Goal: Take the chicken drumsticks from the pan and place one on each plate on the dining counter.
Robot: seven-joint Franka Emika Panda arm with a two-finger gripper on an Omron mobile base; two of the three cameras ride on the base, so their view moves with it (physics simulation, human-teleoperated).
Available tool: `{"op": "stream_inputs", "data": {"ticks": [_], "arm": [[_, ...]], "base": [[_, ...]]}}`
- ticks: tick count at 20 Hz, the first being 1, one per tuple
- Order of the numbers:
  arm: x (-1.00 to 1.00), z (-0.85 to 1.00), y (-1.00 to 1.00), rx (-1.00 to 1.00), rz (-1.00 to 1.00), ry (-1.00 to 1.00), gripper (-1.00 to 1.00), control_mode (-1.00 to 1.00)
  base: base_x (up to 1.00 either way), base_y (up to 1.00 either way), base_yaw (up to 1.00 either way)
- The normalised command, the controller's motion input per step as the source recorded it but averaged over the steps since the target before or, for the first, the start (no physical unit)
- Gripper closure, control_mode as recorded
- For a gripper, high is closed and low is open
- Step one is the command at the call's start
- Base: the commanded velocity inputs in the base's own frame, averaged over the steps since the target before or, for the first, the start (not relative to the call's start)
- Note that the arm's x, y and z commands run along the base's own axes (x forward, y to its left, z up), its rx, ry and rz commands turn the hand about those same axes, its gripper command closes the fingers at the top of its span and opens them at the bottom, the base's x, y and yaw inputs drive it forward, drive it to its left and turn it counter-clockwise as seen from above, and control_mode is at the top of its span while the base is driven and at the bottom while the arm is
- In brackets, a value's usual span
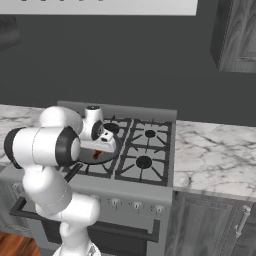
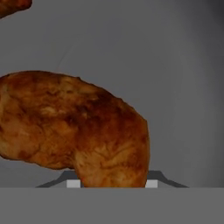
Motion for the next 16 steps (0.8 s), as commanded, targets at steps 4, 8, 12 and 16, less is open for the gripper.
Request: {"op": "stream_inputs", "data": {"ticks": [4,8,12,16], "arm": [[-0.18,0.45,-0.04,-0.03,0.00,0.00,1.00,-1.00],[-0.28,0.64,-0.11,-0.02,0.00,0.06,1.00,-1.00],[-0.46,0.65,-0.10,0.00,0.00,0.00,1.00,-1.00],[-0.50,0.55,0.00,0.00,0.00,0.00,1.00,-1.00]], "base": [[0.00,0.00,0.00],[0.00,0.00,0.00],[0.00,0.00,0.00],[0.00,0.00,0.00]]}}
